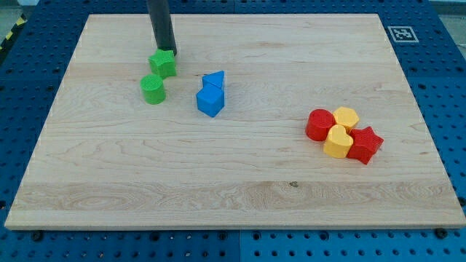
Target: Push the green blocks into the blue blocks
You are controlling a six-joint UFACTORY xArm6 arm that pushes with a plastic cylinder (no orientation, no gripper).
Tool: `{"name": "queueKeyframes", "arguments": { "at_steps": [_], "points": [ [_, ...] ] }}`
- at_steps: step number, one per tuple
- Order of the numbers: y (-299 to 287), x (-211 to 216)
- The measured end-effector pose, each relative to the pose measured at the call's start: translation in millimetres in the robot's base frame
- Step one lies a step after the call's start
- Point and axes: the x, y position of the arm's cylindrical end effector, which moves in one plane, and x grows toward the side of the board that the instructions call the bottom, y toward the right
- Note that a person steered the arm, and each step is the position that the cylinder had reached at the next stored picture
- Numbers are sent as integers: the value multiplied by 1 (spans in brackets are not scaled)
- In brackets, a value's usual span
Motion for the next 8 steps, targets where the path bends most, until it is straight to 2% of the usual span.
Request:
{"name": "queueKeyframes", "arguments": {
  "at_steps": [2,3,4,5,8],
  "points": [
    [-25,43],
    [-73,49],
    [-74,55],
    [-46,56],
    [4,98]
  ]
}}
